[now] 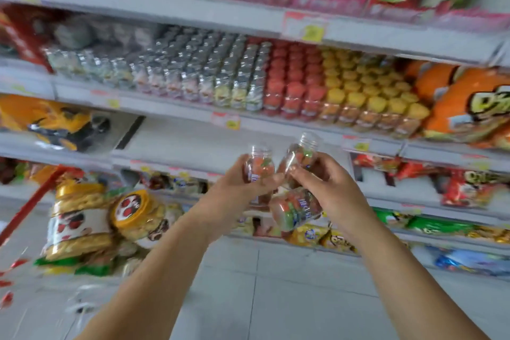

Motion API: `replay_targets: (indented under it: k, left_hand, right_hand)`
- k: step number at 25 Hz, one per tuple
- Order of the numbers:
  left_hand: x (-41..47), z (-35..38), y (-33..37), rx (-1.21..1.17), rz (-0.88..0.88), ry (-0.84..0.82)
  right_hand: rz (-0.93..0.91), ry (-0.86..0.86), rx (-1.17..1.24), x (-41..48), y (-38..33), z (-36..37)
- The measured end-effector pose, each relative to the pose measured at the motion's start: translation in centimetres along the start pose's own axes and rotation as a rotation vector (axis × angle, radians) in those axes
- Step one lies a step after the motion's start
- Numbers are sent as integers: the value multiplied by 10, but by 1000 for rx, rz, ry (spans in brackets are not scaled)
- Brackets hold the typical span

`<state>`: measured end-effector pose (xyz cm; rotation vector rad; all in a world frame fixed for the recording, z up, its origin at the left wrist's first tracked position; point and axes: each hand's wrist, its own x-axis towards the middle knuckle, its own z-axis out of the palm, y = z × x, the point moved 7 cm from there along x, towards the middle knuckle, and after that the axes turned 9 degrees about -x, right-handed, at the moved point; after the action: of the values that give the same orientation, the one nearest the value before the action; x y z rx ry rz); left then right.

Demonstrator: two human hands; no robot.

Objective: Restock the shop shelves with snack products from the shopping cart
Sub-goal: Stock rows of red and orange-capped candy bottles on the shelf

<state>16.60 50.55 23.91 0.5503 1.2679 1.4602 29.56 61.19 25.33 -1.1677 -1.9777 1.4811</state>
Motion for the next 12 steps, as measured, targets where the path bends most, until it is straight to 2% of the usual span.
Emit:
replay_targets:
  k: [3,6,9,12]
  left_hand:
    - [46,40,29,52,62,-28]
    - [99,74,64,129,151,-140]
    - [154,110,90,245,246,-222]
    - [214,134,104,317,324,-231]
  right_hand:
    - [-9,156,37,14,-3,-69]
    - [1,348,41,34,0,-124]
    - [11,476,52,56,9,-156]
    - [23,553,97,72,31,-172]
